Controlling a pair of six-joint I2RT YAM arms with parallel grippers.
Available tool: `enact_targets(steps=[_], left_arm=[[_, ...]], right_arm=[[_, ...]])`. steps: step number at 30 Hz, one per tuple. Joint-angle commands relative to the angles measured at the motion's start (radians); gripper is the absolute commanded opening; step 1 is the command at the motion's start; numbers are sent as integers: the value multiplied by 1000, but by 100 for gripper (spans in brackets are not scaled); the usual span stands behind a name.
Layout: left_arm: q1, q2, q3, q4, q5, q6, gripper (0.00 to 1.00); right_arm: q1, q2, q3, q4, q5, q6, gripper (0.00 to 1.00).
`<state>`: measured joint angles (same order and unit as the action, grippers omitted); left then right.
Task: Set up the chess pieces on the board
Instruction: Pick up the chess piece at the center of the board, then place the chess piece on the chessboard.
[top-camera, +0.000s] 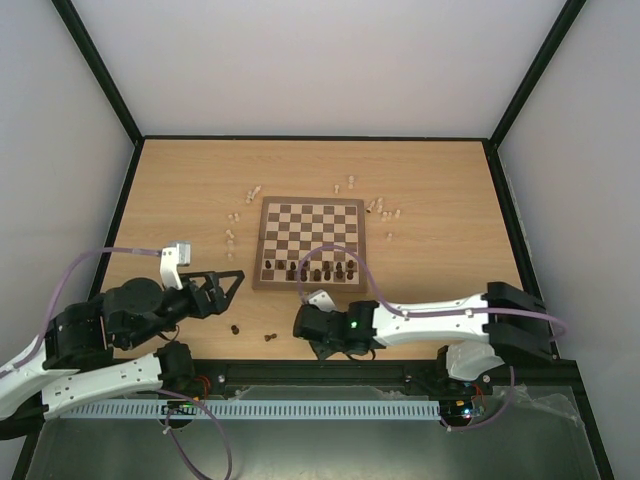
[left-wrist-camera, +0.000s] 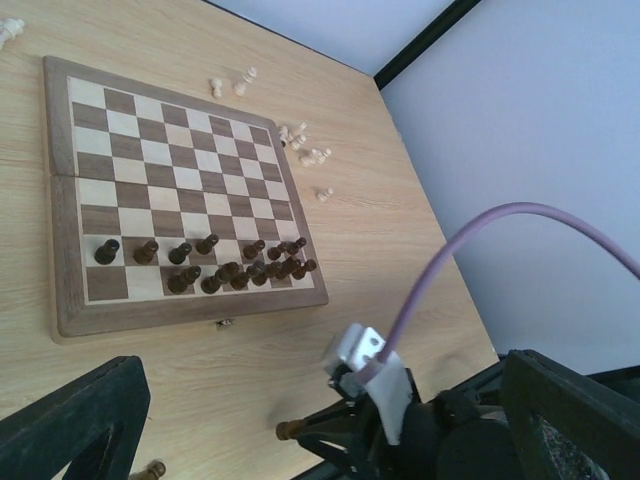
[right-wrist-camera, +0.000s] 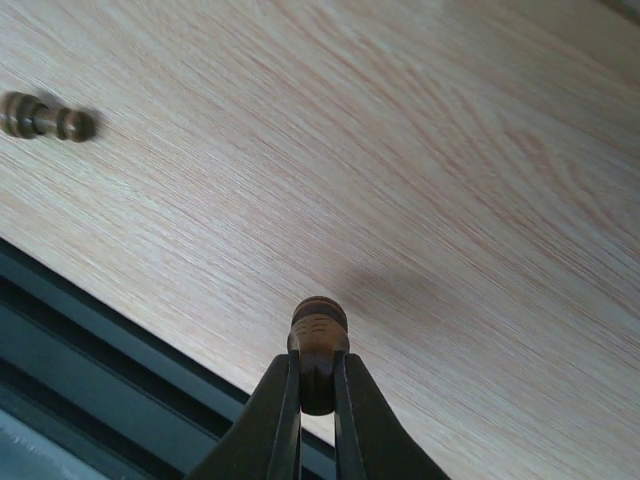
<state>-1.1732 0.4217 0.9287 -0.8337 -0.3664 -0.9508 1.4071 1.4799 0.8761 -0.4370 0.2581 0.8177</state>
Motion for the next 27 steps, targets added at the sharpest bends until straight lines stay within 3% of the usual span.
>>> enact_targets(steps=[1,16,27], left_arm=[[-5,25,8,52,-55,16,99],[-5,-1,36,92,-66,62,99],[-5,-104,85,38,-67,95,99]], right_arm=[[7,-92,-36,-51,50,45,2],[-53,-92,90,-105,41,-11,2],[-92,148,430,-191,9,-83,2]])
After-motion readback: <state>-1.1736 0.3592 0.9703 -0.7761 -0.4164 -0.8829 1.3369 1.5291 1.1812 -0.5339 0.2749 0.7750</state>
